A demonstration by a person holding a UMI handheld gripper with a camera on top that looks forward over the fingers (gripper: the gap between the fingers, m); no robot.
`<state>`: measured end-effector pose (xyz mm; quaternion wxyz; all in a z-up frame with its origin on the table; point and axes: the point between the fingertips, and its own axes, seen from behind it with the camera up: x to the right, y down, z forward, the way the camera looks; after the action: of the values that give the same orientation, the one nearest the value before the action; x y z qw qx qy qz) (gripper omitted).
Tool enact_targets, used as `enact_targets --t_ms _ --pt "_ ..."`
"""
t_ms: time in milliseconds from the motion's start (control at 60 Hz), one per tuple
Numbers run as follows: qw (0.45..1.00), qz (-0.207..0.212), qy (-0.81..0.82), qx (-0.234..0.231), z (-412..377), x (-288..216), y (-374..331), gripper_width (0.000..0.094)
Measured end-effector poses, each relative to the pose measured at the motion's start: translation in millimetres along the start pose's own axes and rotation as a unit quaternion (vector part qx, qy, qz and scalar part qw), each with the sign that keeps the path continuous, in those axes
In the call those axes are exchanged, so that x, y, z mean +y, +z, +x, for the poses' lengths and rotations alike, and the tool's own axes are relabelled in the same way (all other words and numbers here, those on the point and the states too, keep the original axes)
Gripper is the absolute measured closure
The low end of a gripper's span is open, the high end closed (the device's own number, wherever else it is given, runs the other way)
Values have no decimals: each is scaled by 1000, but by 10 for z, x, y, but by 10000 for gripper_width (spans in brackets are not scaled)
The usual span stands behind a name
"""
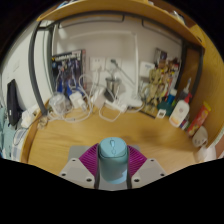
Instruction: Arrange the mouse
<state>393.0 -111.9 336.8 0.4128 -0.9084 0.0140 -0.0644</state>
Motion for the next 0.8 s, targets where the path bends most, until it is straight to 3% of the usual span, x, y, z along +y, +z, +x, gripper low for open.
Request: enact_targets --t_ms 283,450,650,667,700,733,800 --pt "996 -80 27 -21 -358 1012 500 565" --pt "997 -74 24 -8 -356 1002 525 549" --pt "994 -103 27 -2 -311 991 536 367" --pt "994 -107 22 -1 -300 990 524 249" --pt "994 -110 10 2 -279 965 490 209" --pt "994 -108 -1 4 -285 921 443 102" --pt "995 -98 -8 -7 -306 736 289 72"
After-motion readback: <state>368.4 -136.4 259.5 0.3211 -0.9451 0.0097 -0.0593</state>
